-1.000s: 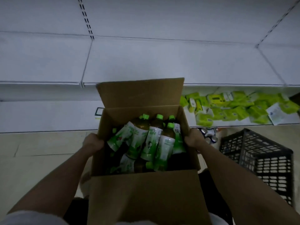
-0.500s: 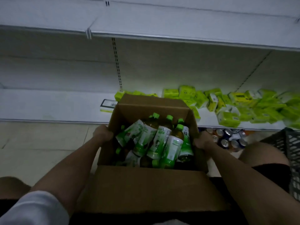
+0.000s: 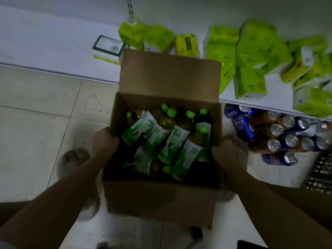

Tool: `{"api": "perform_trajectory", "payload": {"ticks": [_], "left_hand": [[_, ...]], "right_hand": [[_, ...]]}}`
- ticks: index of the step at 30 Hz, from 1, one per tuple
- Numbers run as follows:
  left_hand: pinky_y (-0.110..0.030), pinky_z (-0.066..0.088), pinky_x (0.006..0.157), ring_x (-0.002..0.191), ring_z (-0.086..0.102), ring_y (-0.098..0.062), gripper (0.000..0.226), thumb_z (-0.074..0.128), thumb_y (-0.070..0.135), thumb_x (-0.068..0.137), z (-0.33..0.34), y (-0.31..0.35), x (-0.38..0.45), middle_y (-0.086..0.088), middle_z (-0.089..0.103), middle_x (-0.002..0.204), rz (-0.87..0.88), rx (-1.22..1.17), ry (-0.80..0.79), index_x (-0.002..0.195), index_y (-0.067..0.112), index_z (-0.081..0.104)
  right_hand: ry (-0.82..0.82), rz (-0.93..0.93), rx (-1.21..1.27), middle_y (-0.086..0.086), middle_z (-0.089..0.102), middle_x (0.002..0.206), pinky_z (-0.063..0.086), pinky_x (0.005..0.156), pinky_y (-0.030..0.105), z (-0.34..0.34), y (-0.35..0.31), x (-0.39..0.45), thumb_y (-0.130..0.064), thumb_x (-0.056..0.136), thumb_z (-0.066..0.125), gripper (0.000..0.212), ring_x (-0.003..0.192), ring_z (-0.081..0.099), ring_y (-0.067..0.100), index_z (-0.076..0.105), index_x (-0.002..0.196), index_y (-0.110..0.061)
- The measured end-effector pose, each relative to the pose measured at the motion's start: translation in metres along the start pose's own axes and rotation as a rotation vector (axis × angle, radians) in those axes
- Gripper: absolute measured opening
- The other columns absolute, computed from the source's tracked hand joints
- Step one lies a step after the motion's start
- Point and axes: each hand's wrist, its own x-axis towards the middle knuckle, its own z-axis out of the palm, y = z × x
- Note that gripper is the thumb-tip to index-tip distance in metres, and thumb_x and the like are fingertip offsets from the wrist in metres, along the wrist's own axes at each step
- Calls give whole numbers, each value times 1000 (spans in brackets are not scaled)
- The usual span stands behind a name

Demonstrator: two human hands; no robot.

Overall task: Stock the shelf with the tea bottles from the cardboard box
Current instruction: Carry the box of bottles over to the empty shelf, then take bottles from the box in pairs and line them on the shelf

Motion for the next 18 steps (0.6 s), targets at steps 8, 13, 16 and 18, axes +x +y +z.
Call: {"api": "perform_trajectory", "payload": {"ticks": [8,13,16,18], "left_hand": [[-35,51,68,78,63,-25,18,58,6,89,-16,39,33,-15,67,93,89,-26,-41,105,1,64],[-30,45,62,70,57,-20,17,58,17,91,-23,33,43,-11,65,88,89,68,-163,102,5,61],[-23,36,52,58,46,-9,13,59,20,89,-46,35,28,-1,58,76,79,126,-256,99,11,58],[-29,43,56,62,52,-11,14,59,25,88,-65,49,17,-1,60,77,88,82,-278,98,15,60]], "right_hand": [[-7,2,165,21,67,107,43,79,33,3,-10,25,-10,94,52,20,103,63,35,63,104,3],[-165,29,68,23,62,118,48,93,43,-9,-17,21,-12,95,52,28,111,59,36,56,118,4],[-247,7,-19,23,58,127,43,99,41,-42,-29,11,-17,96,52,35,119,54,37,54,126,3],[-152,-36,-6,22,57,130,42,98,41,-63,-46,1,-22,95,53,42,121,54,38,51,131,-2]]}}
